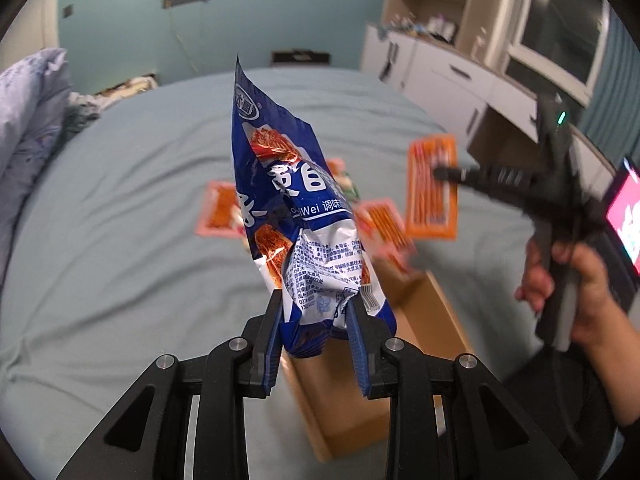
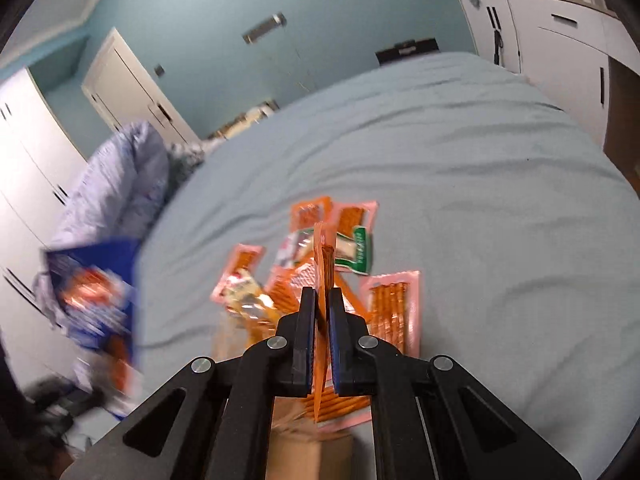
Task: Organize snacks
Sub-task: 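Lift the blue bag with the left gripper while the right gripper grasps an orange pack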
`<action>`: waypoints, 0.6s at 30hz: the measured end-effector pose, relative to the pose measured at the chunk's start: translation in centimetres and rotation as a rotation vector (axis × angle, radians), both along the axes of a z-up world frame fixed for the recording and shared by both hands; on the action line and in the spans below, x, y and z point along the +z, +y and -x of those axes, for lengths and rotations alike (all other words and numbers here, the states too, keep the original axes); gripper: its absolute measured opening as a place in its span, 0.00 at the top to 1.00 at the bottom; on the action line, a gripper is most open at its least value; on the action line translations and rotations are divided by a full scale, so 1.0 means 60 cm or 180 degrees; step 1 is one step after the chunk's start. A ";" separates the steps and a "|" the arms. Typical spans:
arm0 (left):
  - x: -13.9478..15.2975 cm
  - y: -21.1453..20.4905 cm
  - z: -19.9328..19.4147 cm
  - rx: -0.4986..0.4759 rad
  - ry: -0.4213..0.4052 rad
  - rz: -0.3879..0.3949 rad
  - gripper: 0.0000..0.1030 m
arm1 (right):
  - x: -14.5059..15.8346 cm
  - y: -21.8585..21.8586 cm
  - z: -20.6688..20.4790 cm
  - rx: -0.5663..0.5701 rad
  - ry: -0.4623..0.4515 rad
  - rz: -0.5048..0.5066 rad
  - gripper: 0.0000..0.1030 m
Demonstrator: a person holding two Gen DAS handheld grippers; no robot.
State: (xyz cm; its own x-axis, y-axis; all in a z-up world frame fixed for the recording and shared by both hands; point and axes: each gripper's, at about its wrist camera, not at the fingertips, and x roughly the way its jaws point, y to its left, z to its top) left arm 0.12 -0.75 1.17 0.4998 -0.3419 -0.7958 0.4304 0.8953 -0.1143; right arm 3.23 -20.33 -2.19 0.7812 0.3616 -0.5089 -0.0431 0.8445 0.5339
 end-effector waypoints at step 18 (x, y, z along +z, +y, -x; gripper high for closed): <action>-0.008 0.010 -0.029 0.0373 -0.0321 -0.0571 0.15 | 0.002 0.055 0.080 0.0811 -0.0145 -0.0164 0.96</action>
State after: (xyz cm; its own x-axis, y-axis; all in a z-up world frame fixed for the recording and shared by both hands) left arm 1.85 -0.12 0.68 0.6078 -0.1344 -0.7827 0.3234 0.9420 0.0894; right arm -1.56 -17.05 -2.06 0.6833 0.5741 -0.4511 -0.2757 0.7750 0.5687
